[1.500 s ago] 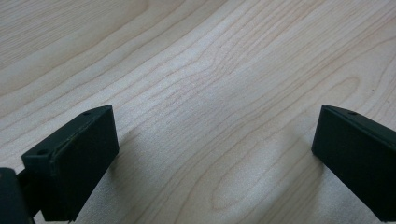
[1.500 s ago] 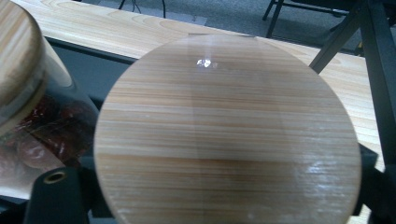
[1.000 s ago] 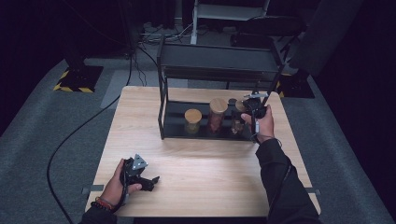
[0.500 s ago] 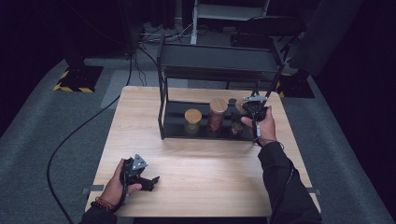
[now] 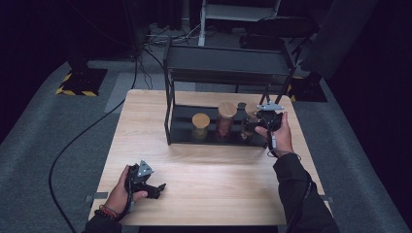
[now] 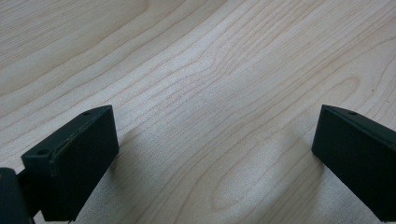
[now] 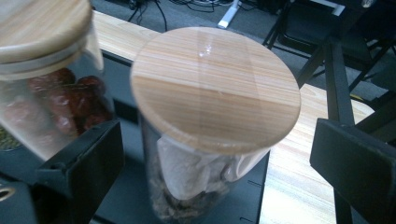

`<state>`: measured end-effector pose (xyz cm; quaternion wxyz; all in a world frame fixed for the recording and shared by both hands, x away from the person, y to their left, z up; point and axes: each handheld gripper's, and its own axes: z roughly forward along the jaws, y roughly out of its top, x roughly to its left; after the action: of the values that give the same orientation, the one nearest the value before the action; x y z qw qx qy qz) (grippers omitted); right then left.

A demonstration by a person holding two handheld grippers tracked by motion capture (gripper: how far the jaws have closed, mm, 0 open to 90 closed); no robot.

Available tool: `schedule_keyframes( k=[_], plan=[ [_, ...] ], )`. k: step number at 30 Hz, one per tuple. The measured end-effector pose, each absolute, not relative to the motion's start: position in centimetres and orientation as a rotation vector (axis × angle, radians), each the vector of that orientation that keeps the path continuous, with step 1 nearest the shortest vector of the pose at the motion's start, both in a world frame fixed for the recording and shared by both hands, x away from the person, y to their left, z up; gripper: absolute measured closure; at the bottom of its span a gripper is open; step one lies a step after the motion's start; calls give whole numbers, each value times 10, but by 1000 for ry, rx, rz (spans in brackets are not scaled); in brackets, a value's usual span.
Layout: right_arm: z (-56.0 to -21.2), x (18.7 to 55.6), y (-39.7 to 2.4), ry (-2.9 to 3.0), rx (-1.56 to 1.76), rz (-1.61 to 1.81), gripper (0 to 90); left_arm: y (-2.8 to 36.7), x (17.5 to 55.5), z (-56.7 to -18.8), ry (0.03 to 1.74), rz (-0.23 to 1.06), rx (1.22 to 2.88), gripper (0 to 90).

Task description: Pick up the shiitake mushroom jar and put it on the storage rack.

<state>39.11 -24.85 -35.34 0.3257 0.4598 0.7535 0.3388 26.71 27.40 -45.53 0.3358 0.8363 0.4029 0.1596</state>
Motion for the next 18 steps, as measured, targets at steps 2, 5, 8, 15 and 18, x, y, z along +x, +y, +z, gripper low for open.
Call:
schedule_keyframes(
  k=[2,5,8,15,18],
  plan=[
    [-353,388,-249,1975,1191,890,29,274,267,-455,1051,416,2181,3],
    [-352,382,-250,1981,1167,888,29,274,267,-455,1051,416,2181,2],
    [-350,377,-251,1991,1132,883,28,274,267,-455,1051,416,2181,2],
    [-349,362,-255,2007,1055,895,27,274,267,-455,1051,416,2181,2],
    [-351,356,-257,2010,1036,896,27,274,267,-455,1052,415,2181,2]
  ],
)
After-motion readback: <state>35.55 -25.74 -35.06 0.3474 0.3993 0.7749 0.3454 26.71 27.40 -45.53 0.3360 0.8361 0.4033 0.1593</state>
